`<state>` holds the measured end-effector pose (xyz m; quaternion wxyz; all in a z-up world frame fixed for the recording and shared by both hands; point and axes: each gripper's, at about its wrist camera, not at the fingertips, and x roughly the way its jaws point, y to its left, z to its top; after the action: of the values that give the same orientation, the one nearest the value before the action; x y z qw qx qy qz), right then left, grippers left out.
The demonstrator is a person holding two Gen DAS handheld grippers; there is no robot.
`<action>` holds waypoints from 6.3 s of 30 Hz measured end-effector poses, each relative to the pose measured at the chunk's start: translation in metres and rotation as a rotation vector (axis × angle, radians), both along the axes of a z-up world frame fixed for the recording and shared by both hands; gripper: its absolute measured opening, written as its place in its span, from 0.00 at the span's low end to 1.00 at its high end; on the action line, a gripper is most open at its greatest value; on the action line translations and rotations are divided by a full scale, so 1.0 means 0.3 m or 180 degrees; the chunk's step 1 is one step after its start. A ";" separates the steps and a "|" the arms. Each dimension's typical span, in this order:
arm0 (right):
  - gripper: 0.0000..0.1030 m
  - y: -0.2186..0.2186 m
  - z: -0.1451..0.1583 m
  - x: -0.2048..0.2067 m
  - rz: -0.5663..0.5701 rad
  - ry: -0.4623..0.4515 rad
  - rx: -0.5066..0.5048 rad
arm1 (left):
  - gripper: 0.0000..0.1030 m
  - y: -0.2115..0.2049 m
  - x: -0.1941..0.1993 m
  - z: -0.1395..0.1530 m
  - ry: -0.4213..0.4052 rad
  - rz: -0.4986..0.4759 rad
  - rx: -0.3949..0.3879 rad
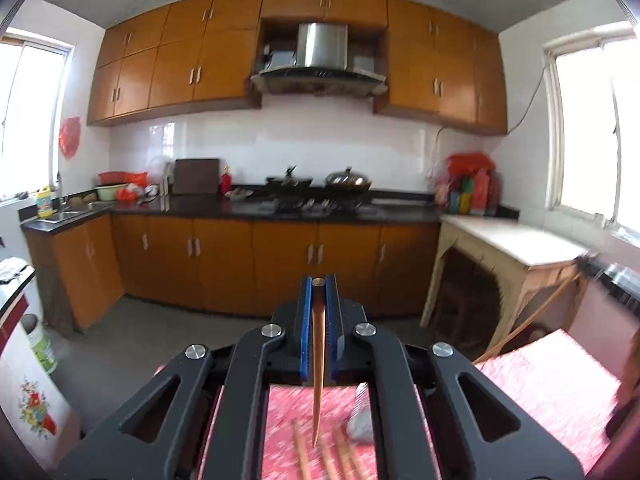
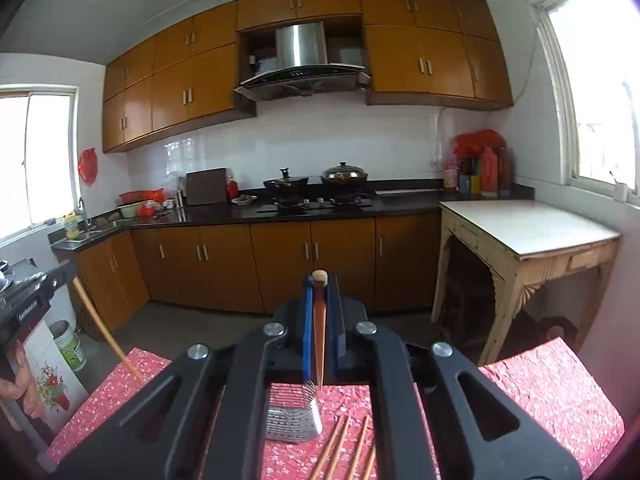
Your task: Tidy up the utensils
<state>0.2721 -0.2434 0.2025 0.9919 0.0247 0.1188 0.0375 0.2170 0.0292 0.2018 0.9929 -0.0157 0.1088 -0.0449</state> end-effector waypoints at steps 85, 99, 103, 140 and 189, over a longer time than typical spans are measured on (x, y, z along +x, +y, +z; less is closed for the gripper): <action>0.07 -0.263 -1.145 0.086 -0.0586 0.2036 0.0083 | 0.44 0.017 -0.040 -1.024 0.2030 -0.0105 0.0286; 0.07 -0.401 -1.143 0.141 -0.0966 0.2009 0.0138 | 0.12 0.160 0.083 -1.033 0.2145 0.0325 0.0403; 0.08 -0.441 -1.146 0.136 -0.0984 0.1991 0.0201 | 0.12 0.201 0.097 -1.034 0.2099 0.0278 0.0389; 0.07 -0.359 -1.132 -0.069 -0.0791 0.2034 0.0162 | 0.07 0.184 0.029 -1.040 0.2091 -0.0130 0.0541; 0.07 -0.273 -0.758 -0.200 -0.0678 0.1001 0.0024 | 0.07 0.193 -0.112 -0.577 0.0848 -0.0056 0.0015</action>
<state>0.2122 -0.3254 -0.0251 0.9594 0.0464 0.2689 -0.0716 0.1833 0.0870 0.0288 0.9693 -0.0183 0.2399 -0.0508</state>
